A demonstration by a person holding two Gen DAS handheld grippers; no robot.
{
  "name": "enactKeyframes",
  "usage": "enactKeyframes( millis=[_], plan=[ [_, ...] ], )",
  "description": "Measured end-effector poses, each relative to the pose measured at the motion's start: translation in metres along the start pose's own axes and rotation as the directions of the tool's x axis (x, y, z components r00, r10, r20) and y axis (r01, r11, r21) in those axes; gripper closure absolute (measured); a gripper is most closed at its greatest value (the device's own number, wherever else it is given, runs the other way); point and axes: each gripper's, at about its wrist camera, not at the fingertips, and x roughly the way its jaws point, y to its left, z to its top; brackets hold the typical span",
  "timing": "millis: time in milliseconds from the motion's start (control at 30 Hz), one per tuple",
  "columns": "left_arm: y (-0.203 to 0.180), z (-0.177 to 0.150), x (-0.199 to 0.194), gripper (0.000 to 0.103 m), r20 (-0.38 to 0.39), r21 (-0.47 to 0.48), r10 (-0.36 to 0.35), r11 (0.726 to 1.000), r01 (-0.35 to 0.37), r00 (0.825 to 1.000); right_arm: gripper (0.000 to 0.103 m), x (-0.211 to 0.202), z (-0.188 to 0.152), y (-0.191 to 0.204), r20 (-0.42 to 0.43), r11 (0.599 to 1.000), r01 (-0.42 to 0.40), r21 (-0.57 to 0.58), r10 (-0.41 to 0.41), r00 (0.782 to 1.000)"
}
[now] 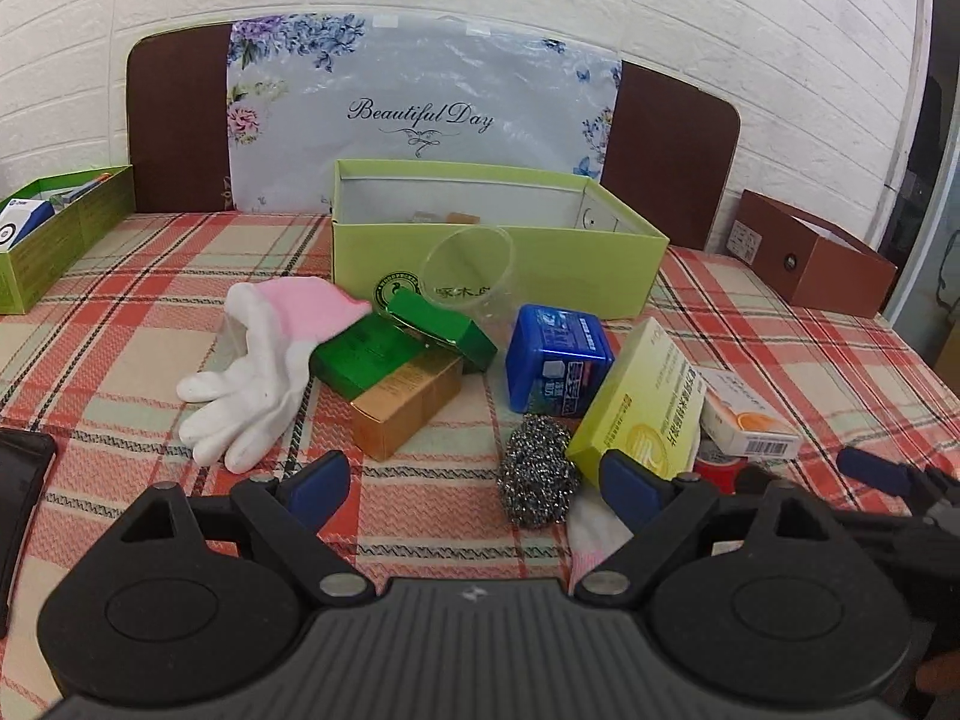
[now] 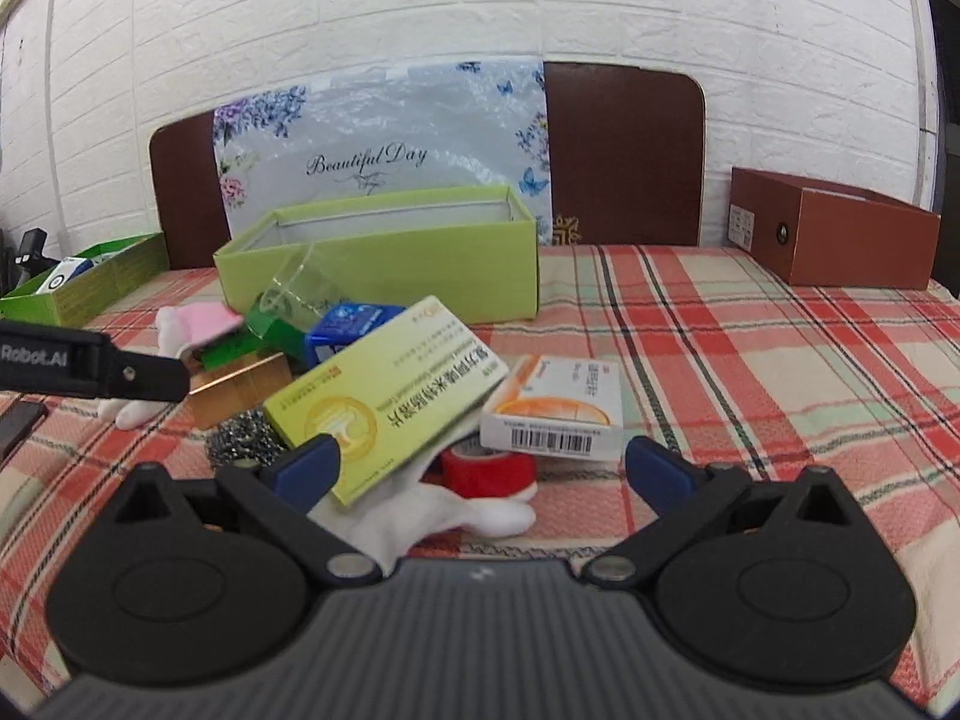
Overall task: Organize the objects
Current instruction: 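Grasp the white-orange medicine box with the right tool while the left tool grasps the yellow-green box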
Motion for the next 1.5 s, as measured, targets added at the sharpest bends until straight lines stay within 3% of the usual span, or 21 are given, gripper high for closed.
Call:
enactKeyframes(
  millis=[167, 300, 367, 400, 433, 600, 867, 1100, 1267, 1333, 1500],
  plan=[
    [-0.010, 0.004, -0.001, 0.010, 0.021, 0.025, -0.046, 0.999, 0.045, 0.999, 0.003, 0.024, 0.018, -0.017, -0.017, 0.997, 0.069, 0.024, -0.069, 0.997],
    [-0.025, 0.013, 0.006, 0.010, 0.028, 0.075, -0.126, 0.990, 0.123, 0.992, 0.010, 0.048, 0.025, -0.020, -0.058, 0.999, 0.032, -0.008, -0.032, 0.998],
    [-0.035, 0.018, 0.013, 0.012, 0.034, 0.107, -0.136, 0.986, 0.131, 0.990, 0.019, 0.056, 0.025, -0.021, -0.077, 0.999, 0.040, -0.018, -0.041, 0.996],
    [-0.040, 0.019, 0.017, 0.013, 0.036, 0.123, -0.143, 0.983, 0.137, 0.989, 0.032, 0.059, 0.025, -0.021, -0.090, 0.999, 0.049, -0.020, -0.050, 0.995],
    [-0.045, 0.020, 0.021, 0.015, 0.032, 0.139, -0.152, 0.979, 0.146, 0.988, 0.034, 0.059, 0.024, -0.023, -0.098, 0.999, 0.045, -0.017, -0.047, 0.994],
    [-0.074, 0.018, 0.039, 0.016, 0.015, 0.244, -0.187, 0.953, 0.178, 0.982, 0.035, 0.037, 0.018, -0.034, -0.087, 0.999, 0.046, -0.001, -0.046, 0.995],
    [-0.091, 0.003, 0.082, 0.017, -0.052, 0.360, -0.115, 0.924, 0.126, 0.992, 0.034, -0.006, -0.004, -0.053, -0.106, 0.999, 0.037, 0.009, -0.036, 0.994],
    [-0.075, 0.000, 0.079, 0.021, -0.045, 0.372, -0.124, 0.919, 0.132, 0.991, 0.034, -0.020, -0.019, -0.055, -0.150, 1.000, 0.018, 0.004, -0.017, 0.988],
    [-0.065, 0.003, 0.072, 0.024, -0.059, 0.313, -0.163, 0.934, 0.173, 0.985, 0.032, -0.013, -0.021, -0.052, -0.171, 1.000, 0.013, -0.004, -0.014, 0.985],
    [-0.063, 0.002, 0.067, 0.024, -0.054, 0.317, -0.160, 0.933, 0.169, 0.986, 0.024, -0.012, -0.020, -0.050, -0.168, 1.000, 0.019, -0.007, -0.020, 0.986],
    [-0.046, -0.002, 0.031, 0.028, -0.023, 0.266, -0.153, 0.952, 0.154, 0.988, 0.018, -0.007, -0.014, -0.048, -0.152, 0.999, 0.029, -0.021, -0.031, 0.988]
  ],
)
